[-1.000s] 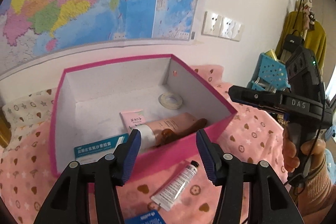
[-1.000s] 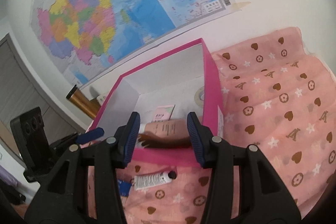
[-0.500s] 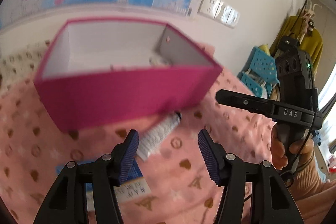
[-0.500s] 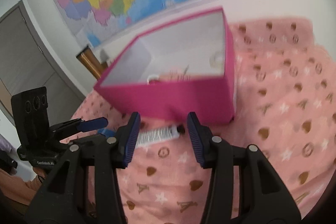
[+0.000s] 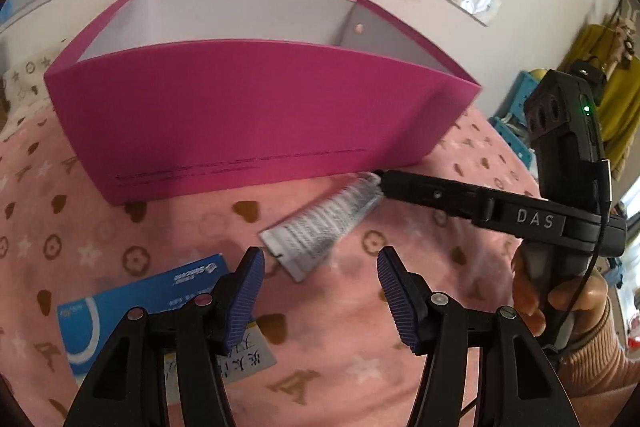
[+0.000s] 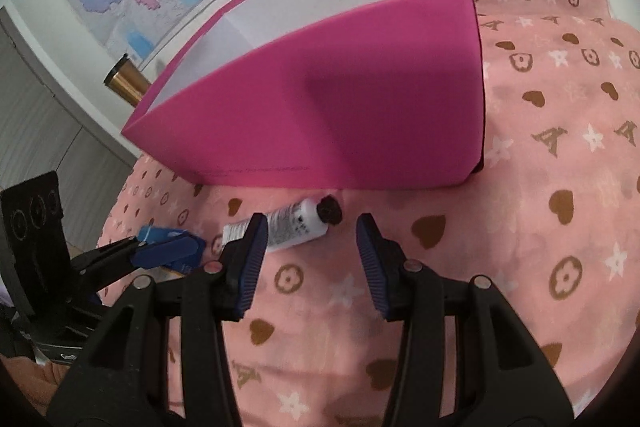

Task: Organize rigid objects
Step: 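Move the right gripper back toward the white ointment tube beside the box, then grasp the white ointment tube near its black cap with the right gripper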

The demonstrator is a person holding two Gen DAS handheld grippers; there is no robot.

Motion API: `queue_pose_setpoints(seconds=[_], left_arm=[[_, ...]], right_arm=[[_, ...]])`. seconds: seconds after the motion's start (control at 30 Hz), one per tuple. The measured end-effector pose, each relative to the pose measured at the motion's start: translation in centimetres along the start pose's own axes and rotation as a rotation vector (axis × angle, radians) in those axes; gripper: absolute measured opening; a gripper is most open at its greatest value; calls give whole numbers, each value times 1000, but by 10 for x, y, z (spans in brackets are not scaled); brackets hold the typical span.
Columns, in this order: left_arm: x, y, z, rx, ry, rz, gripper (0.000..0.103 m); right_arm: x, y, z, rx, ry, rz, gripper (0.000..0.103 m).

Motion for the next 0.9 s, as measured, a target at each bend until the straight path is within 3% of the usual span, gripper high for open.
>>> queue_pose_setpoints(seconds=[0.33, 0.77, 0.9], left_arm=[[-2, -17, -6, 14, -37, 59, 60], [-2, -26, -20, 59, -53, 64, 60], [0, -25, -19, 47, -67, 62, 60]], right_arm=[[-3, -13, 6, -1, 14, 16, 49], [15, -5, 11, -21, 114, 37, 46], [7, -5, 0, -4, 61, 20, 46]])
Point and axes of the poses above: each gripper's, at about its wrist camera, not at the fingertips, and y roughly against the way its jaws point, z to its left, x to its underside, the point moved 8 cm from there along -y, roughly the way its jaws point, and after that the axes turned 8 degrees about -y, right-handed, at the moved point
